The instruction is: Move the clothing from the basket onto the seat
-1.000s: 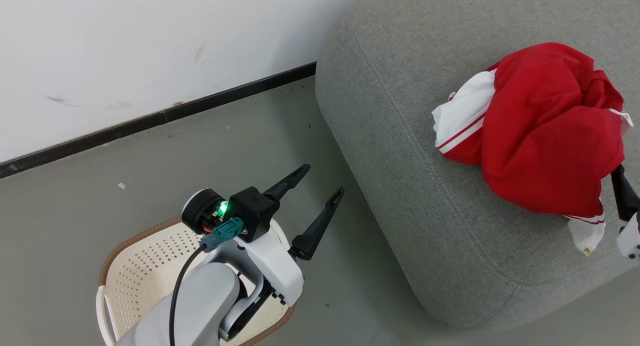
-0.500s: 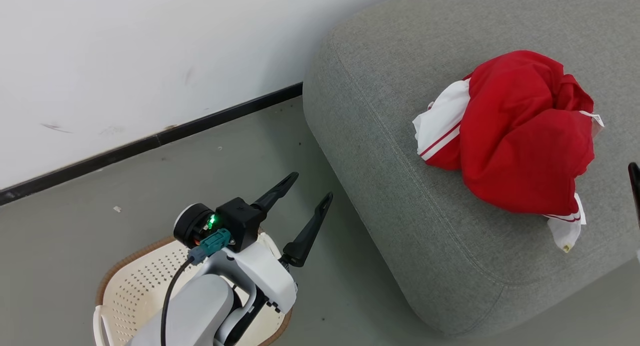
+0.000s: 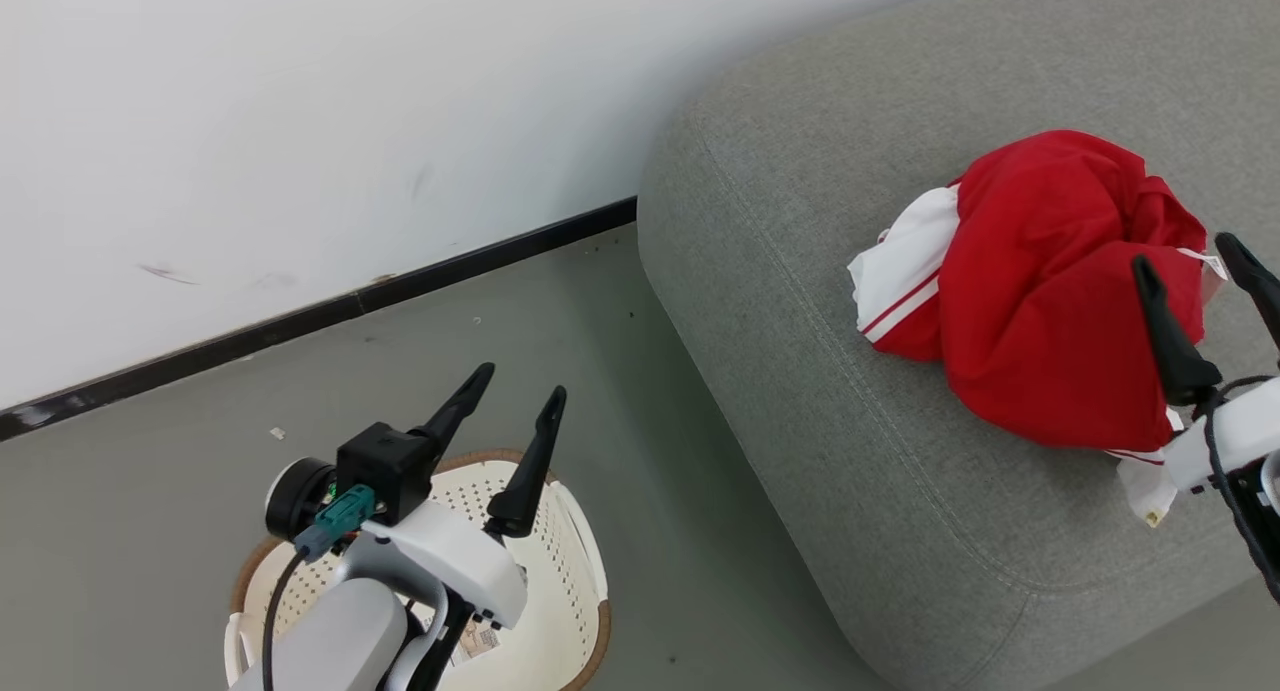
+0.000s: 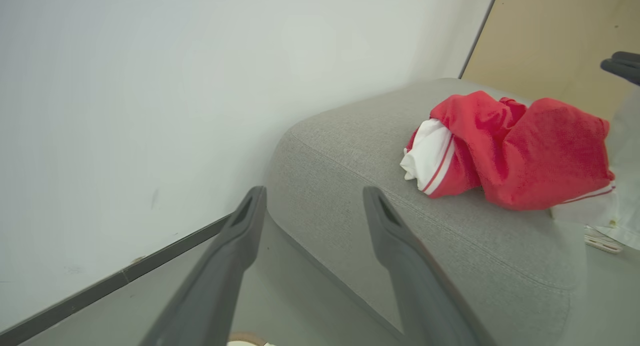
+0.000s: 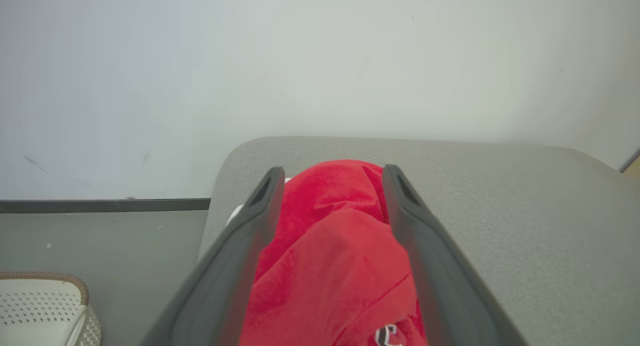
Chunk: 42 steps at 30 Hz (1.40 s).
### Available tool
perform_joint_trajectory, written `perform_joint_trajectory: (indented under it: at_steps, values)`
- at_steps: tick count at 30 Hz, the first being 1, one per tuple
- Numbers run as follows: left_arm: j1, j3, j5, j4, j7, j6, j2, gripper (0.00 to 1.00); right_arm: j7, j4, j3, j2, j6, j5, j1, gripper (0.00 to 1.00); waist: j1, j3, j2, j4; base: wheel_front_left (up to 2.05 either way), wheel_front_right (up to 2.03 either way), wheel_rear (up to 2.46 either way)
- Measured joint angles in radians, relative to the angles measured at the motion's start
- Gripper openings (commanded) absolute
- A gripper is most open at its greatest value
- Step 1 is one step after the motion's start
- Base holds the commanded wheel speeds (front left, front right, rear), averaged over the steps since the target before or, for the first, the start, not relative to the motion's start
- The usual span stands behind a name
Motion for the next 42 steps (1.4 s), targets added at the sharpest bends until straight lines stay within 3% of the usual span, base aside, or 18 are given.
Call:
perform_joint_trajectory:
  at_steps: [14, 23, 32, 42]
  values:
    - [0.105, 0.155, -0.01, 0.0, -0.038, 0.123, 0.042, 1.0, 0.0, -0.044, 0.124, 0.141, 0.0, -0.083, -0.037, 1.0, 0.0, -0.043, 0.0, 0.093, 0.0, 0.0, 0.0]
    - [0.205, 0.248, -0.011, 0.001, -0.044, 0.206, 0.06, 1.0, 0.0, -0.043, 0.147, 0.234, 0.0, -0.109, -0.024, 1.0, 0.0, -0.082, 0.0, 0.18, 0.0, 0.0, 0.0]
    - [0.257, 0.285, -0.001, -0.015, -0.044, 0.234, 0.061, 1.0, 0.0, -0.04, 0.108, 0.285, 0.0, -0.144, 0.052, 1.0, 0.0, -0.116, 0.0, 0.252, 0.0, 0.0, 0.0]
    - [0.305, 0.3, 0.038, -0.044, -0.045, 0.235, 0.055, 1.0, 0.0, -0.048, 0.031, 0.325, 0.0, -0.163, 0.172, 1.0, 0.0, -0.154, 0.0, 0.317, 0.0, 0.0, 0.0]
